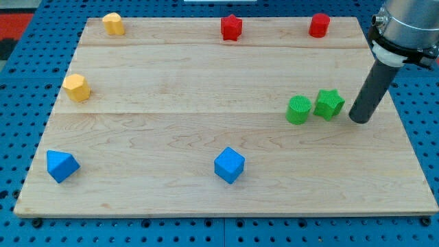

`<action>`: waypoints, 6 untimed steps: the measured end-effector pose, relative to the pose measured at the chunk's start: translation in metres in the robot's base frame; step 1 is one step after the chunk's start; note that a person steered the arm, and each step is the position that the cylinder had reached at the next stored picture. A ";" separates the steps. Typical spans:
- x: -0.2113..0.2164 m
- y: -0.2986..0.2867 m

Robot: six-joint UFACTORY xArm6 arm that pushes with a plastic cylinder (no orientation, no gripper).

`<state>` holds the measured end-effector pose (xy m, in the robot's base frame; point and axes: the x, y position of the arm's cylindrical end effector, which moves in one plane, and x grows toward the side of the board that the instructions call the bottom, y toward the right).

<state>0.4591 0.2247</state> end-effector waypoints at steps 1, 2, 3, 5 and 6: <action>-0.004 0.001; -0.016 0.001; -0.023 0.016; -0.041 0.022; -0.044 0.028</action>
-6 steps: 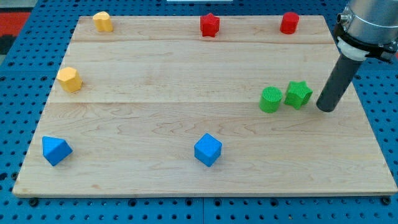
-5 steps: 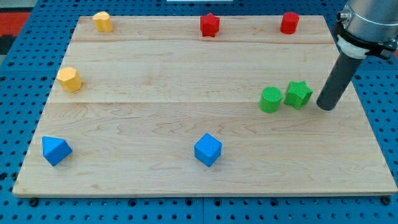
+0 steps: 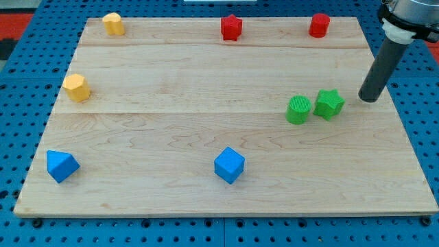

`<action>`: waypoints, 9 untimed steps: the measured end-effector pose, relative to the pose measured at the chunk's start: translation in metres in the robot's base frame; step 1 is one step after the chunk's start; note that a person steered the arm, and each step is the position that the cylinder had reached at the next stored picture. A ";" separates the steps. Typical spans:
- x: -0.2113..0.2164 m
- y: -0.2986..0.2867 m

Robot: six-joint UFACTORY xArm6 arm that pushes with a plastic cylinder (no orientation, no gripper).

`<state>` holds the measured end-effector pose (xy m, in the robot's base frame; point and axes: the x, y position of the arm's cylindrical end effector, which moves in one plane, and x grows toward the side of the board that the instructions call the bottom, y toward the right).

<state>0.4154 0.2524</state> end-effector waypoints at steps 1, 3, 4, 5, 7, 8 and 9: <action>0.000 0.000; 0.000 0.000; 0.000 0.000; -0.010 0.000; -0.055 0.008; -0.069 0.008; -0.075 0.009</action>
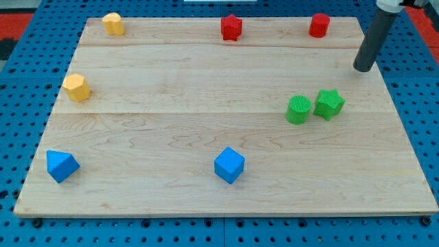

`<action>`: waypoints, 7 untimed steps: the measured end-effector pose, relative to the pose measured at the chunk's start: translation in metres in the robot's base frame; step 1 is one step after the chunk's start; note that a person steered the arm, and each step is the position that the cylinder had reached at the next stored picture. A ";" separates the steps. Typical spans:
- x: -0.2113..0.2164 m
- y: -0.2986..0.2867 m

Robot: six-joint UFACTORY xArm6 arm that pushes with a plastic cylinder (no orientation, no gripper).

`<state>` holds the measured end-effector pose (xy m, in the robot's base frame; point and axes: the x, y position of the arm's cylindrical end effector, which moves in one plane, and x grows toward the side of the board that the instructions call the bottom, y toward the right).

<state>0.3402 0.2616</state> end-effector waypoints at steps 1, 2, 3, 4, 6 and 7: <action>-0.016 0.000; -0.030 0.000; -0.042 -0.002; -0.050 -0.016; -0.067 -0.025; -0.076 -0.030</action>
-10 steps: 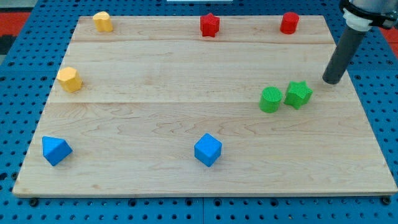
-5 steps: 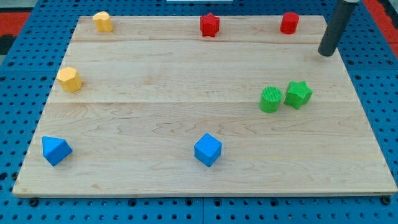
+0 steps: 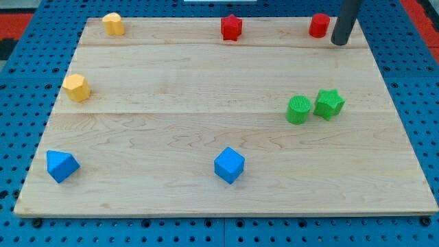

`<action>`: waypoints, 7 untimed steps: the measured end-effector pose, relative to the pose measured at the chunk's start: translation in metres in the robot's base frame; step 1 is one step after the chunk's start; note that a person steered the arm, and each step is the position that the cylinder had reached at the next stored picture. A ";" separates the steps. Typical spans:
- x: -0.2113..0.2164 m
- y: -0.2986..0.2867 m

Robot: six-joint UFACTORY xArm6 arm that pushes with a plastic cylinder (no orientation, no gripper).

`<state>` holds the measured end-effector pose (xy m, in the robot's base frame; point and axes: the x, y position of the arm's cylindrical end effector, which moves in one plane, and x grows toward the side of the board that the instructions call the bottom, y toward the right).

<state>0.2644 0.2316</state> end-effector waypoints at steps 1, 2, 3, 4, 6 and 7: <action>-0.008 0.000; -0.016 0.000; -0.023 0.000; -0.031 0.002; -0.046 0.003; -0.054 0.004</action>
<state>0.2100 0.2354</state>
